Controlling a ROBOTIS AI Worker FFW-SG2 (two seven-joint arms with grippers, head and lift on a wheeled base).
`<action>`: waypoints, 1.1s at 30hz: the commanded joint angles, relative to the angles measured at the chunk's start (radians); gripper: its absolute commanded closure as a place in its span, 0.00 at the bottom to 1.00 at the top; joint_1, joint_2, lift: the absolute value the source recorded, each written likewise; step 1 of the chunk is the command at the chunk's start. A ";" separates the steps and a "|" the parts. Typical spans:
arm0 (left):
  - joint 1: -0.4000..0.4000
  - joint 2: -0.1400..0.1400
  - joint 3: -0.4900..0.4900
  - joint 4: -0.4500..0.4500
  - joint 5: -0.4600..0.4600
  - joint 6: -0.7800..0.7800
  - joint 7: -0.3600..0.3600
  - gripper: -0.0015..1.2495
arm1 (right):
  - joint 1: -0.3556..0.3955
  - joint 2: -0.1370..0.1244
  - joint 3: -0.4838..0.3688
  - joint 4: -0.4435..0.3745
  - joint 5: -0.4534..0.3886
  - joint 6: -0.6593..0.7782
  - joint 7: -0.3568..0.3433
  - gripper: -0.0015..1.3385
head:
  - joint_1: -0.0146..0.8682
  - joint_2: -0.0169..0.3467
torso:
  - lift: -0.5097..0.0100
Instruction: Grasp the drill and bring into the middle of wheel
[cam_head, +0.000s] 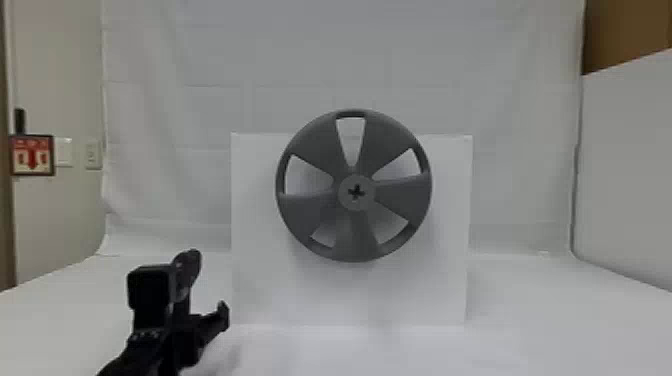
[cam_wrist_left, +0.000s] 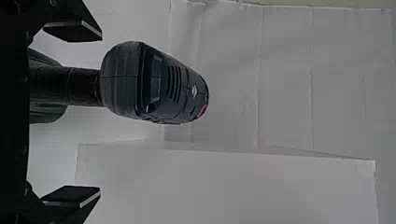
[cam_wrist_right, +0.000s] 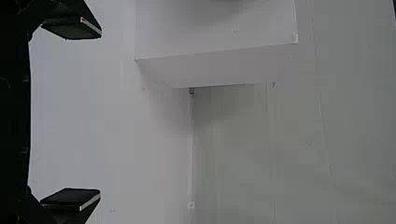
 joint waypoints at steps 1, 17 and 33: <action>-0.019 0.000 -0.007 0.035 -0.012 -0.001 0.001 0.10 | 0.002 0.000 0.000 0.000 -0.002 0.000 0.000 0.08 | 0.08 0.13 | 0.21; -0.059 0.001 -0.016 0.095 -0.039 -0.001 0.007 0.10 | 0.005 0.000 -0.005 0.000 -0.003 0.000 0.000 0.08 | 0.08 0.13 | 0.21; -0.055 0.001 -0.018 0.097 -0.027 0.000 0.023 0.72 | 0.008 0.006 -0.008 0.000 -0.005 0.000 0.000 0.08 | 0.08 0.13 | 0.21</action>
